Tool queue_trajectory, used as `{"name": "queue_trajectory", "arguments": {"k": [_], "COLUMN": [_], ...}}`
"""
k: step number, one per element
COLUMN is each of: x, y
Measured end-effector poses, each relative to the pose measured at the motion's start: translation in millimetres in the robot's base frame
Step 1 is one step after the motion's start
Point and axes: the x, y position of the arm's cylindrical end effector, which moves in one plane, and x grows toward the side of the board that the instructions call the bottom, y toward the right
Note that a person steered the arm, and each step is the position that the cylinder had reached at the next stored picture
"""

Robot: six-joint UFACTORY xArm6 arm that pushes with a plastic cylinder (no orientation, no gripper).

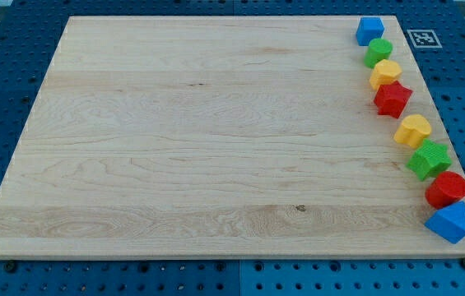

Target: Push the blue triangle left to the red circle

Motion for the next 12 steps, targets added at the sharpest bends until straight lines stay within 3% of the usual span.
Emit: {"name": "queue_trajectory", "arguments": {"k": [1, 2, 4, 9, 12], "x": [74.9, 75.0, 90.6, 87.5, 59.6], "y": [-25.0, -25.1, -105.2, -83.1, -144.9]}}
